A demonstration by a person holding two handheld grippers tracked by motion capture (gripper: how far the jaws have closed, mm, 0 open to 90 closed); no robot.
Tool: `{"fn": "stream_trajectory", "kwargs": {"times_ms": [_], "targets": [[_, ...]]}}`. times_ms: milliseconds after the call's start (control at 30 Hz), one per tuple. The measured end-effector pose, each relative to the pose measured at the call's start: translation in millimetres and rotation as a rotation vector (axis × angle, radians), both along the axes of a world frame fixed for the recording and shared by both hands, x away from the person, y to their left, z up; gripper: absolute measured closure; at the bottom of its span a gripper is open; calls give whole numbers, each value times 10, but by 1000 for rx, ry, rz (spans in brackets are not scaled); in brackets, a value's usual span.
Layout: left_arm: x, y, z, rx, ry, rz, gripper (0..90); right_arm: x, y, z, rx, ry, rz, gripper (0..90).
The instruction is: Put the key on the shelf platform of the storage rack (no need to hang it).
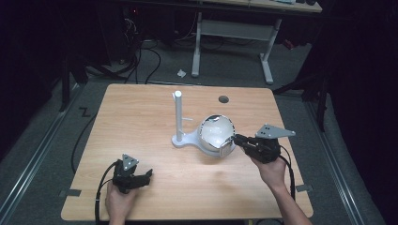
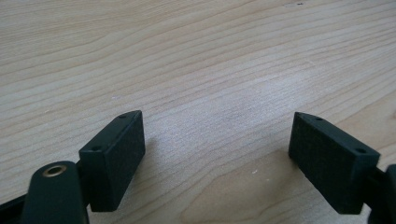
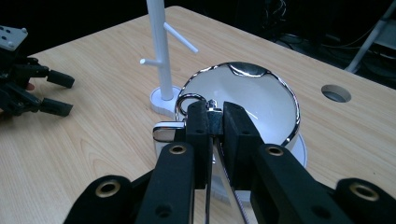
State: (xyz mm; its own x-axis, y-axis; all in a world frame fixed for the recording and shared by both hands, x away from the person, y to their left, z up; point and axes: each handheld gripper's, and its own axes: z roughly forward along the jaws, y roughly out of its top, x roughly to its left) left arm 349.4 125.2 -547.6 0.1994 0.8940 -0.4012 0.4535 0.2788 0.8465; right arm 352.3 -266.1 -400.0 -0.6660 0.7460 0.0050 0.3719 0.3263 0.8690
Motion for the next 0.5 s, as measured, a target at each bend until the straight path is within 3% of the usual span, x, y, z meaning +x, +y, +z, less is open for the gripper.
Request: {"fn": "stream_trajectory", "kwargs": {"times_ms": [500], "targets": [[0,2,1,-1,0,-1,190,238,68,96,22,6,-13,819]]}}
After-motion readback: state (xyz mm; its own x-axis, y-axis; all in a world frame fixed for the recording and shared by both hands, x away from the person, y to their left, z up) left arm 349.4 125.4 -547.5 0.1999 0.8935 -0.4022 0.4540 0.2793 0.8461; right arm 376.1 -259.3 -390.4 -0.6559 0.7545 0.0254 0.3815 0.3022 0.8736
